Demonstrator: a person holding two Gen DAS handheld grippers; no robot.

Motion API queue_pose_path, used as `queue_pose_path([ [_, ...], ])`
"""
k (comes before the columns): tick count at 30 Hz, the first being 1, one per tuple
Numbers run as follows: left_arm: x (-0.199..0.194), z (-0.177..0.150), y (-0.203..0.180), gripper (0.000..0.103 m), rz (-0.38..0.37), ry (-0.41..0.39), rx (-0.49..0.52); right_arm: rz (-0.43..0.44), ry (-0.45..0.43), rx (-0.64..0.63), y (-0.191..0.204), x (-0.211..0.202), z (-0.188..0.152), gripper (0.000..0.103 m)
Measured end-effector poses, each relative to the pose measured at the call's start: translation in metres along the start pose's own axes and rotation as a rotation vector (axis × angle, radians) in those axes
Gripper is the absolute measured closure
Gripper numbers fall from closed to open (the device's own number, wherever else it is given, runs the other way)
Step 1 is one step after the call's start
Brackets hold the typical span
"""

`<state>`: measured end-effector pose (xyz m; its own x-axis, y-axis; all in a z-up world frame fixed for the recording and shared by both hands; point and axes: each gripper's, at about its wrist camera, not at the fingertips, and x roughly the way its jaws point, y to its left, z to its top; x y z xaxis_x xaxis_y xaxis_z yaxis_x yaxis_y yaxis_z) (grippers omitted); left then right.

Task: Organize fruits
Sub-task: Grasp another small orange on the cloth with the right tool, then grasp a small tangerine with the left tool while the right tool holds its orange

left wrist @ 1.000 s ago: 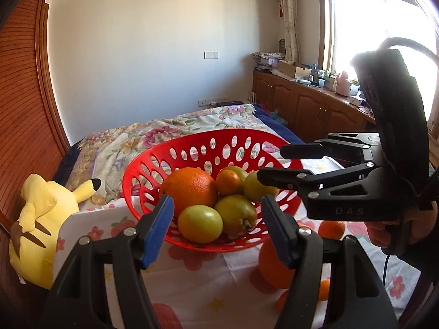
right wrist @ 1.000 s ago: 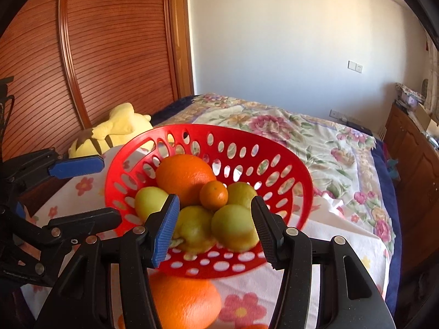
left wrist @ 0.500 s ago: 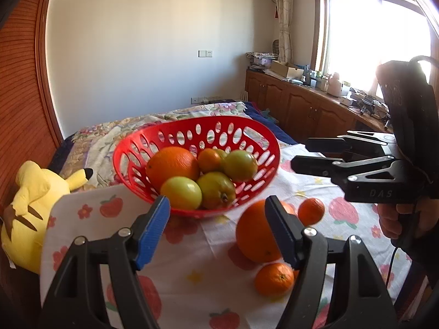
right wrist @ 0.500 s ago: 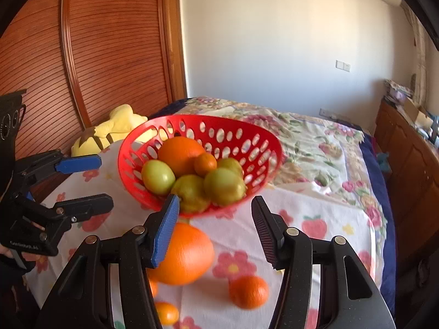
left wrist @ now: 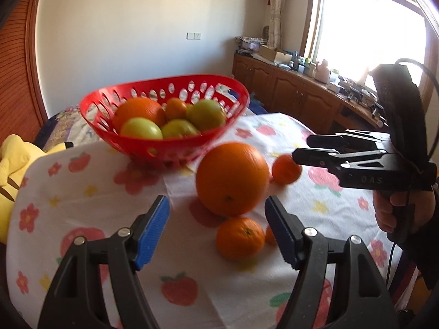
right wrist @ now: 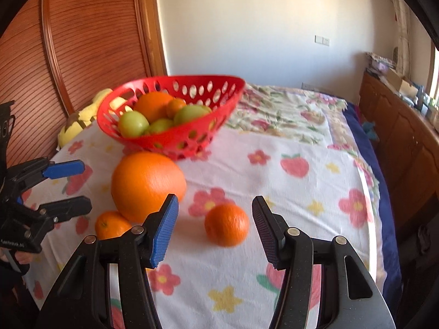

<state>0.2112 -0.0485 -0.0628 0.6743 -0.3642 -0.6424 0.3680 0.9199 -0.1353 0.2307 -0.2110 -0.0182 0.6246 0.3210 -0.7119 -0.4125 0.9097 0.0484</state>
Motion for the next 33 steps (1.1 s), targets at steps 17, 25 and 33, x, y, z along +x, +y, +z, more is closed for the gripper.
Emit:
queue_pose_path([
  [17, 0.014, -0.025, -0.013, 0.031, 0.006, 0.038, 0.013, -0.031, 0.091, 0.007, 0.000, 0.037, -0.010, 0.042],
  [25, 0.021, -0.029, -0.014, 0.031, 0.019, 0.065, 0.028, -0.030, 0.119, 0.025, -0.005, 0.048, -0.015, 0.054],
  [33, 0.030, -0.030, -0.013, 0.031, 0.029, 0.100, 0.026, -0.017, 0.109, 0.057, -0.008, 0.038, -0.022, 0.058],
])
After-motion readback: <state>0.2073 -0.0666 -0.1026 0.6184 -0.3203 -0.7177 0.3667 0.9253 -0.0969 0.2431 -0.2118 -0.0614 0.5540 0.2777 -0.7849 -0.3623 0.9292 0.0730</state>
